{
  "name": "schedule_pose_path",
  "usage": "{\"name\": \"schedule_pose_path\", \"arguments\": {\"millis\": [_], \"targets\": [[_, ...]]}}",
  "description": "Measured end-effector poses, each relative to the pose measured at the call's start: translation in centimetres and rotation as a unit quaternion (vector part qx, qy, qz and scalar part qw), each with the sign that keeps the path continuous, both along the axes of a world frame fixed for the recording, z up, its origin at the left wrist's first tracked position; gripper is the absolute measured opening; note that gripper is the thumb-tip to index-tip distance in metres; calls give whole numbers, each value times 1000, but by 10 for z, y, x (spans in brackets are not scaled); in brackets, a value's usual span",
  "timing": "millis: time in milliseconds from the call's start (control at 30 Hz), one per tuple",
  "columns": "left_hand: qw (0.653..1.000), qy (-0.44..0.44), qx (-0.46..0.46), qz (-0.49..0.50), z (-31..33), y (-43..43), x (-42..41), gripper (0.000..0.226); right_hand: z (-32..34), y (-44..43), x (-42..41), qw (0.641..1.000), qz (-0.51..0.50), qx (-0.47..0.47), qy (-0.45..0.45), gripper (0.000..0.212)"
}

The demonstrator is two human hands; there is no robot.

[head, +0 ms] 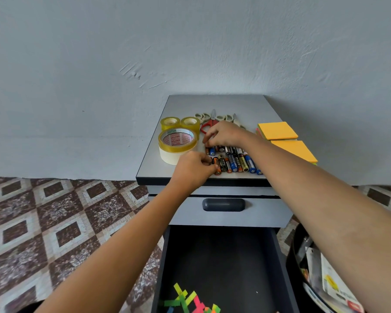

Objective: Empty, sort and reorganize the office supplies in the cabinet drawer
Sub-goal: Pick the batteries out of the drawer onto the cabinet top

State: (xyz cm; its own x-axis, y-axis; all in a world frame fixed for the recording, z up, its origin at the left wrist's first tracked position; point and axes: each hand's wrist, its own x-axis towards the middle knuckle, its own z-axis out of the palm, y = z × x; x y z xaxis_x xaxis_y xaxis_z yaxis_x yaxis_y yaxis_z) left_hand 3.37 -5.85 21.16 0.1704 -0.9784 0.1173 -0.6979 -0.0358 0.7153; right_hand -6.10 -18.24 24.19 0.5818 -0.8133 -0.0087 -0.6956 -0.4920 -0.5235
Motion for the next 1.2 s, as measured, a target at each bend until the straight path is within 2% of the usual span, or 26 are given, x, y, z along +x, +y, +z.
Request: {"name": "schedule_pose_path", "arguments": {"millis": [167,600,833,1033,1200], "targets": [[1000,-1,0,-1,0,0,0,30,-2,2,0,1000,9,-3,-11,22],[999,-13,-31,11,2,8,3,28,6,31,-30,990,-46,-52,-120,20],[996,8,-90,22,-1,34,-6,26,4,80,-63,980,-48,-58,-185,23],[992,0,-125,-34,-21,68,-26,26,-12,134,-98,974,-39,-56,-218,21],[990,-19,-104,-98,-59,95,-45,29,-42,174,-125,982,-33,-21,-187,21]]}}
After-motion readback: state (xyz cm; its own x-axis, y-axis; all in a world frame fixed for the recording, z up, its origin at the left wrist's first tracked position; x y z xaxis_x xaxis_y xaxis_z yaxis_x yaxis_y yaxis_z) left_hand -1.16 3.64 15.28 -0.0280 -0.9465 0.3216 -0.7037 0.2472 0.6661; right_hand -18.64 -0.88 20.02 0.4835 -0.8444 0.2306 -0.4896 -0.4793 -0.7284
